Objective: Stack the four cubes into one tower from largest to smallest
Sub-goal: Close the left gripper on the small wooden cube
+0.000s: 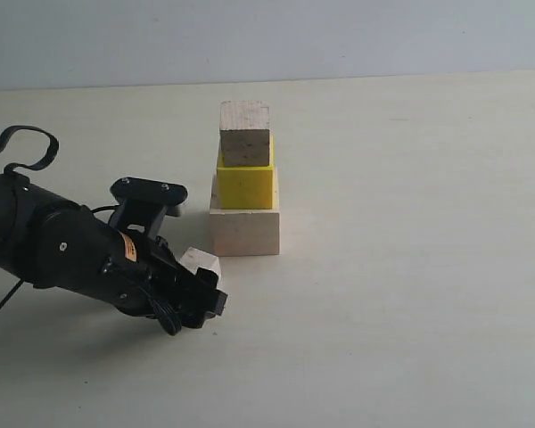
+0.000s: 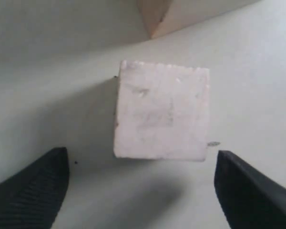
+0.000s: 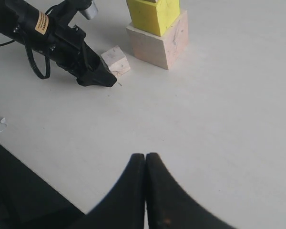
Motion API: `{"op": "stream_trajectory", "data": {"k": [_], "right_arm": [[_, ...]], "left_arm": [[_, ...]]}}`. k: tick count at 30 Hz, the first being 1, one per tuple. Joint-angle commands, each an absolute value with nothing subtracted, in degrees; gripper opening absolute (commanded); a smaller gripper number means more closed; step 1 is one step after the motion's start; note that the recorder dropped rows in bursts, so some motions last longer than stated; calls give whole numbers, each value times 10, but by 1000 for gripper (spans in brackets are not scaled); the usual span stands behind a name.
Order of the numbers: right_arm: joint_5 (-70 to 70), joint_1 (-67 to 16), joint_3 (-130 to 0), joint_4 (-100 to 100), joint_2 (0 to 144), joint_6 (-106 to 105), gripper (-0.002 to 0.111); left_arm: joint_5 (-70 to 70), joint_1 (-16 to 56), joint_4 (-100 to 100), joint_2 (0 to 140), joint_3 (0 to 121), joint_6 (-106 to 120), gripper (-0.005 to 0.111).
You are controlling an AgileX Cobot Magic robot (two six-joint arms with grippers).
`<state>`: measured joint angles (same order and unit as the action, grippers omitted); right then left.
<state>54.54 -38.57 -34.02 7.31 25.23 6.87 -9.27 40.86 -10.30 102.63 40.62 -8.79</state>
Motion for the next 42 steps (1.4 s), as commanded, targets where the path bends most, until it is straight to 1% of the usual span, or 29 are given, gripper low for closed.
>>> {"op": "stream_trajectory", "data": {"k": [1,12,19,24,42], "right_arm": [[544,-387,-345,73,248,65,0],[544,-387,-345,73,248,65,0],[544,-387,-345,73,248,65,0],[544,-387,-345,75,248,65,0],[544,-387,-345,74,248,66,0]], "left_arm": [[-114,419,-106,1029,412,-90,81],[-124,423,-107,1003,421,-90,81],[-102,423,-107,1003,421,-62,80],[-86,423,-107,1003,421,-56,78],[-47,423,-107,1003,421,-12,78]]}}
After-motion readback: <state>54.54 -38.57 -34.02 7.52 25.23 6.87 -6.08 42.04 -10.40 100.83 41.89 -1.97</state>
